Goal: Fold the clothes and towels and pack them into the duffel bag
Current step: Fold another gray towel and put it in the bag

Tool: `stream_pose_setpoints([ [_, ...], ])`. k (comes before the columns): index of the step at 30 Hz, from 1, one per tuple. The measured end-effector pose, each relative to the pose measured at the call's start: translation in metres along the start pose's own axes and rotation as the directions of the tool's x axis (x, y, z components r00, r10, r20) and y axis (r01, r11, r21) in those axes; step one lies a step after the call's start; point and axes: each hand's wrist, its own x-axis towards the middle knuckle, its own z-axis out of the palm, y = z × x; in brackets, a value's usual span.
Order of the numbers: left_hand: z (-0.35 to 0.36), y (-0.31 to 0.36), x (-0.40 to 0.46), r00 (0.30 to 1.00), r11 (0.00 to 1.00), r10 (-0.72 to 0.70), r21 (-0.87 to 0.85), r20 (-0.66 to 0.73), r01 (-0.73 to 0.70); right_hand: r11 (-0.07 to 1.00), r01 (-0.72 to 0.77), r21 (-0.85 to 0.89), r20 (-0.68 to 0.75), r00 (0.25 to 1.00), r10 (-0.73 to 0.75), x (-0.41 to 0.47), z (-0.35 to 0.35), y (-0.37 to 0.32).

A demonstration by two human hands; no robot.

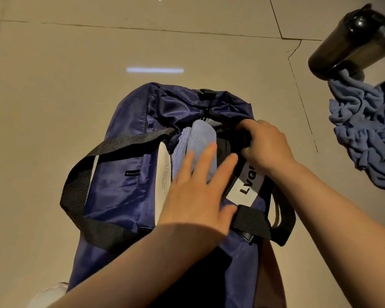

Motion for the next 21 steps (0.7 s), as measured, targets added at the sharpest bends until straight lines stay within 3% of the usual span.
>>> stream_pose_setpoints([
  [3,0.003,-0.013,0.01,0.986,0.947,-0.06,-0.322,-0.153,0.008,0.998,0.035,0.054,0.047,0.998,-0.037,0.003,-0.01,0.004],
  [6,0.003,-0.008,0.015,0.996,0.718,-0.032,-0.695,-0.085,-0.036,0.99,0.053,0.128,0.065,0.996,-0.061,0.003,-0.016,0.006],
  [7,0.005,-0.005,0.016,0.997,0.691,0.016,-0.72,-0.078,-0.067,0.986,0.064,0.151,0.068,0.995,-0.075,0.002,-0.018,0.006],
  [10,0.016,-0.006,0.032,0.96,0.887,0.109,-0.412,-0.257,-0.211,0.974,0.051,0.219,0.083,0.994,-0.07,0.001,-0.02,0.006],
  [12,0.029,-0.011,0.05,0.98,0.976,0.032,-0.205,-0.195,-0.072,0.971,0.026,0.239,0.097,0.994,-0.05,0.002,-0.02,0.005],
  [14,0.042,-0.016,0.061,0.998,0.999,-0.04,0.01,-0.045,0.041,0.973,0.024,0.23,0.12,0.991,-0.053,0.0,-0.022,0.003],
  [16,0.052,-0.019,0.064,1.0,0.981,-0.022,0.191,0.022,0.017,0.98,0.033,0.197,0.124,0.991,-0.058,-0.003,-0.027,0.002],
  [21,0.051,-0.018,0.064,0.992,0.956,-0.075,0.29,0.1,0.044,0.987,0.047,0.156,0.099,0.993,-0.063,-0.015,-0.035,0.004],
])
